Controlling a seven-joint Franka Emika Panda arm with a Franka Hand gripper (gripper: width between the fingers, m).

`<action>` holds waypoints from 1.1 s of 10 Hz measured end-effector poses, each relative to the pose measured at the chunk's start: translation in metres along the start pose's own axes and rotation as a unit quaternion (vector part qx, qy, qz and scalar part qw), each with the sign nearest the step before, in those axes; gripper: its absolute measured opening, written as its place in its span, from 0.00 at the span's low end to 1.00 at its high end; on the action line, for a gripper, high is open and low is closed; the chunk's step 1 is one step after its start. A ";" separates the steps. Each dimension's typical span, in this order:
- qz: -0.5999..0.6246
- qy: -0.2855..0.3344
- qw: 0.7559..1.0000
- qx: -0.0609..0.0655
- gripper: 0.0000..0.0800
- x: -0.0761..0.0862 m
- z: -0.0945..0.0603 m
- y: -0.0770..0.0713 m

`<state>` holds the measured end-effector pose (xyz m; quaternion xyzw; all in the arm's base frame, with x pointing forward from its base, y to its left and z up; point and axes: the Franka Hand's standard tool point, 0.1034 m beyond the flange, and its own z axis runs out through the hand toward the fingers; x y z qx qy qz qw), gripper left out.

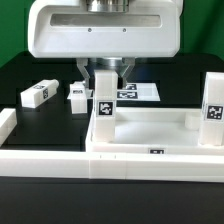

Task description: Assemble desk

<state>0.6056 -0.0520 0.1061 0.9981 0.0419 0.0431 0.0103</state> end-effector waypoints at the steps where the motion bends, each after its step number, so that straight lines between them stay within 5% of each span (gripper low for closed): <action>1: 0.049 0.001 0.999 0.003 0.36 0.000 0.000 0.000; 5: 0.206 0.000 0.978 0.006 0.36 0.000 0.000 0.000; 11: 0.413 -0.003 0.911 0.014 0.36 0.000 0.000 0.001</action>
Offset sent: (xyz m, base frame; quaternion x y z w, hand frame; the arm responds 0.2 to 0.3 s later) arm -0.0012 0.0015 -0.0017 0.0058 -0.0008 0.1975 0.9803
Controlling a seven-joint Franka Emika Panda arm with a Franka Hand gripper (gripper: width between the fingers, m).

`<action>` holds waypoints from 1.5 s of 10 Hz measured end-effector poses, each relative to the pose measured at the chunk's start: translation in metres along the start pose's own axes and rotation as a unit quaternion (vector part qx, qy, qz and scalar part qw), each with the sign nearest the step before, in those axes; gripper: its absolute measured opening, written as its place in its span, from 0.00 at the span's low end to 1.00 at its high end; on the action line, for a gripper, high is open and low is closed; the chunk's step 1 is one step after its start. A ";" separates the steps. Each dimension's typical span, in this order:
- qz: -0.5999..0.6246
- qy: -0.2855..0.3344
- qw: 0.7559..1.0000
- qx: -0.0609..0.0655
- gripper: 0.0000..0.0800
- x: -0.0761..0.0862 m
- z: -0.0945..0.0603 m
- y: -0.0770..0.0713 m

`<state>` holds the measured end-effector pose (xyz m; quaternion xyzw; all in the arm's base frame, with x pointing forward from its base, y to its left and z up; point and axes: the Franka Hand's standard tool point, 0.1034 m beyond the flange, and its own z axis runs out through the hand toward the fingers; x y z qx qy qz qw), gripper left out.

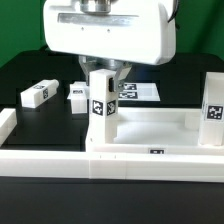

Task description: Assemble desk

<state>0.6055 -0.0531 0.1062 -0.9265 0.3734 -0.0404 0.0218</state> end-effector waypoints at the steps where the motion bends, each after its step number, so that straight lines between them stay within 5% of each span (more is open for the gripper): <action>1: 0.028 -0.001 1.000 0.001 0.36 0.000 0.000 0.000; 7: 0.110 -0.002 0.994 0.003 0.36 0.000 0.000 0.000; 8: 0.092 -0.002 0.996 0.003 0.62 0.000 0.000 0.000; 9: 0.072 -0.002 0.997 0.003 0.75 0.000 0.000 0.000; 15: -0.185 0.003 0.983 0.003 0.81 0.001 -0.001 -0.002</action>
Offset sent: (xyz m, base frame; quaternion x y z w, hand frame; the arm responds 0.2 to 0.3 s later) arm 0.0002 -0.0002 -0.0002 -0.0002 0.0008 0.1288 0.9917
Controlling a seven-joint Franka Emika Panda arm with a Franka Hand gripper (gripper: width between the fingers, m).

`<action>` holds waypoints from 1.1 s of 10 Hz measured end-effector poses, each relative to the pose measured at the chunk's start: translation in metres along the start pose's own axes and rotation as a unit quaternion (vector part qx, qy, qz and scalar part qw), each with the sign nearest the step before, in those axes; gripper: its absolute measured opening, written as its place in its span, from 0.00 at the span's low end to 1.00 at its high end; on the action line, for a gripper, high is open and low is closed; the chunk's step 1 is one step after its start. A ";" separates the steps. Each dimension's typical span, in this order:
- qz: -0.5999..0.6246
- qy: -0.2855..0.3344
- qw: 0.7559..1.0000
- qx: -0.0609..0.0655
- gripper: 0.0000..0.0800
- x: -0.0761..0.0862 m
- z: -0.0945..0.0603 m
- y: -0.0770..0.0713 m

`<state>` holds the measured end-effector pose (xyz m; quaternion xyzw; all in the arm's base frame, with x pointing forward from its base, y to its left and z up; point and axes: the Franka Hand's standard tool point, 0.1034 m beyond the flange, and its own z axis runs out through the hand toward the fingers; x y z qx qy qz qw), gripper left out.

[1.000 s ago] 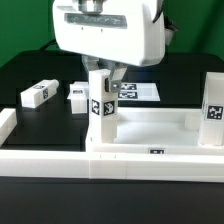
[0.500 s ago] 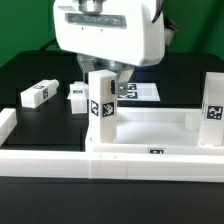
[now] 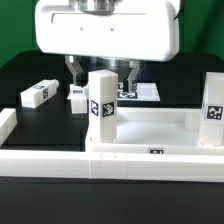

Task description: Assemble desk

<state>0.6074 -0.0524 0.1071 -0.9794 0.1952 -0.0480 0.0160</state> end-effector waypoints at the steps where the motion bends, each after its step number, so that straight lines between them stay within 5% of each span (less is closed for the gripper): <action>1: -0.040 0.000 0.999 0.000 0.81 0.000 0.000 0.000; 8: -0.245 0.000 0.970 -0.001 0.81 0.000 0.000 0.001; 11: -0.347 0.000 0.938 -0.001 0.81 0.001 0.000 0.003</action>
Offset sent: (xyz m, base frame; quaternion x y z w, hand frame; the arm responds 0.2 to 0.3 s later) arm 0.0000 0.0000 0.0000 0.0000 0.0000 -0.1296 0.9916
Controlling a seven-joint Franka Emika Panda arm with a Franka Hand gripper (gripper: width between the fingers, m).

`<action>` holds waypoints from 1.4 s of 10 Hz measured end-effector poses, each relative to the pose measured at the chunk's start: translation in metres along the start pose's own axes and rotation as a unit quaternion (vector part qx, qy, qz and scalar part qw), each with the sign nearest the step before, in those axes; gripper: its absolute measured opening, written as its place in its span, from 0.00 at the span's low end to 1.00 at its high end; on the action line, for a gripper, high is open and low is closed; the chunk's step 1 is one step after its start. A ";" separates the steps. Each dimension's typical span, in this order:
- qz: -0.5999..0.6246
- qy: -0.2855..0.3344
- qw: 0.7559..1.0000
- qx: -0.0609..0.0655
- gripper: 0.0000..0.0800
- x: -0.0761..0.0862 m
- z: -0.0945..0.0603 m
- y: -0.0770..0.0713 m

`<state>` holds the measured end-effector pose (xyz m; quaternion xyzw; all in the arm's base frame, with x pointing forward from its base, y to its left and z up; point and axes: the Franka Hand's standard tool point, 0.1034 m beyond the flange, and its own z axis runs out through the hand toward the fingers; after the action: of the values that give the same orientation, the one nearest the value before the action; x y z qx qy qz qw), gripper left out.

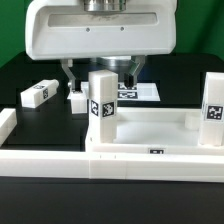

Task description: Assemble desk

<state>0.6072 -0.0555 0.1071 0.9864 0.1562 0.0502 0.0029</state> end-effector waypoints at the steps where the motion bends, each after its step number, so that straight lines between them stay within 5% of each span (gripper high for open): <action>1: -0.013 0.000 1.000 0.000 0.81 0.000 0.000 0.000; 7: -0.134 -0.003 0.991 -0.004 0.80 -0.002 0.000 0.004; 8: -0.134 -0.003 0.991 -0.004 0.58 -0.002 0.000 0.004; 9: -0.128 -0.003 0.992 -0.004 0.58 -0.002 0.000 0.004; 10: -0.123 -0.003 0.992 -0.004 0.36 -0.002 0.000 0.004; 14: -0.046 -0.003 0.999 -0.003 0.36 -0.002 0.000 0.003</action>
Offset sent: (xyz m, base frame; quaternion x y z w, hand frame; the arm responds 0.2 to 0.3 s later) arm 0.0003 -0.0006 0.0001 -0.0064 0.0016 -0.1327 0.9911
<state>0.6066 -0.0593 0.1071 0.9784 0.2009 0.0480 0.0089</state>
